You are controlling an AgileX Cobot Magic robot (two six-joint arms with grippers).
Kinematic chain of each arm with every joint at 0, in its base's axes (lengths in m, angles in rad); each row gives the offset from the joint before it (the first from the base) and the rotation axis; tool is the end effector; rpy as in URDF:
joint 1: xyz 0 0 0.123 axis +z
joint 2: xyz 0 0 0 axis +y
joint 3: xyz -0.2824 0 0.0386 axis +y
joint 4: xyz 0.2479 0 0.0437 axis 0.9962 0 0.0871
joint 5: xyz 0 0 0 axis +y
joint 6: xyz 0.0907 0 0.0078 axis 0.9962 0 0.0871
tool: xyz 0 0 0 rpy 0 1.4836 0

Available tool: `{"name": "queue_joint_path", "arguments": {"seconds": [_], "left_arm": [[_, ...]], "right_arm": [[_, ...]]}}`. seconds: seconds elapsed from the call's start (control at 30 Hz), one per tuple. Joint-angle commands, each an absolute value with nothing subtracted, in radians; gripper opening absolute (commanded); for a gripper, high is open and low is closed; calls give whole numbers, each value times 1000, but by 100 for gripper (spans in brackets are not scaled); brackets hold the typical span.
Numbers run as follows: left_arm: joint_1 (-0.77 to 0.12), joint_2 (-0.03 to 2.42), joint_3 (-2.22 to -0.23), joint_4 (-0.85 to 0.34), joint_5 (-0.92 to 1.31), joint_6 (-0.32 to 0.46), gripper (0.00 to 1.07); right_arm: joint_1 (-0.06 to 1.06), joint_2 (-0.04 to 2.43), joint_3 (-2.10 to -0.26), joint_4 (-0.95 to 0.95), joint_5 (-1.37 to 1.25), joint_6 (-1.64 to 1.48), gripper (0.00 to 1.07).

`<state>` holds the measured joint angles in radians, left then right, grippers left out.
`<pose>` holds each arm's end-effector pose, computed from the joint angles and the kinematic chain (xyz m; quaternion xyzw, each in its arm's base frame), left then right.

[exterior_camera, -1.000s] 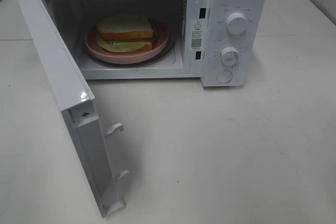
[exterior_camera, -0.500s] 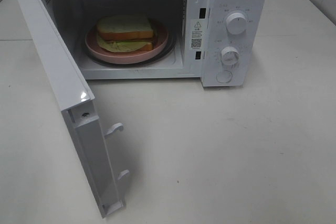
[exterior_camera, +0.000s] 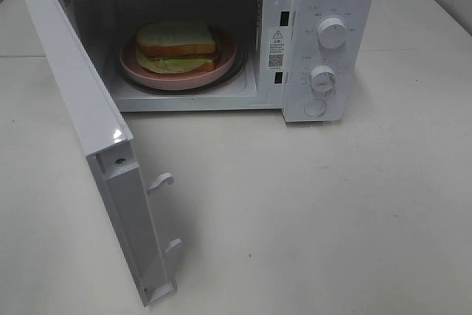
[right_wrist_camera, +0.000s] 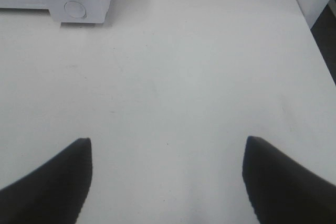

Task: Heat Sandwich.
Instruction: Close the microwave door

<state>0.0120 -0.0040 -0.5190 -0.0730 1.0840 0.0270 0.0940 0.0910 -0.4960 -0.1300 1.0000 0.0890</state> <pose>-0.0087 -0.0060 0.2807 0.0086 0.8527 -0.0263 0.5217 0.0130 -0.0088 0.2811 -0.0047 0.8602 -0.0184 0.5096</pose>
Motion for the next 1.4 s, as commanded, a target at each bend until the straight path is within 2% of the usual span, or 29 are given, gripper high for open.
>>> {"name": "queue_joint_path", "arguments": {"seconds": [0.03, 0.17, 1.4], "left_arm": [[14, -20, -518, -72, 1072, 28, 100], [14, -20, -518, -72, 1072, 28, 100], [14, -20, -518, -72, 1072, 28, 100]], "right_arm": [[83, 32, -496, -127, 997, 95, 76], [81, -34, -496, -127, 997, 95, 76], [81, -32, -496, -127, 997, 94, 76]]}}
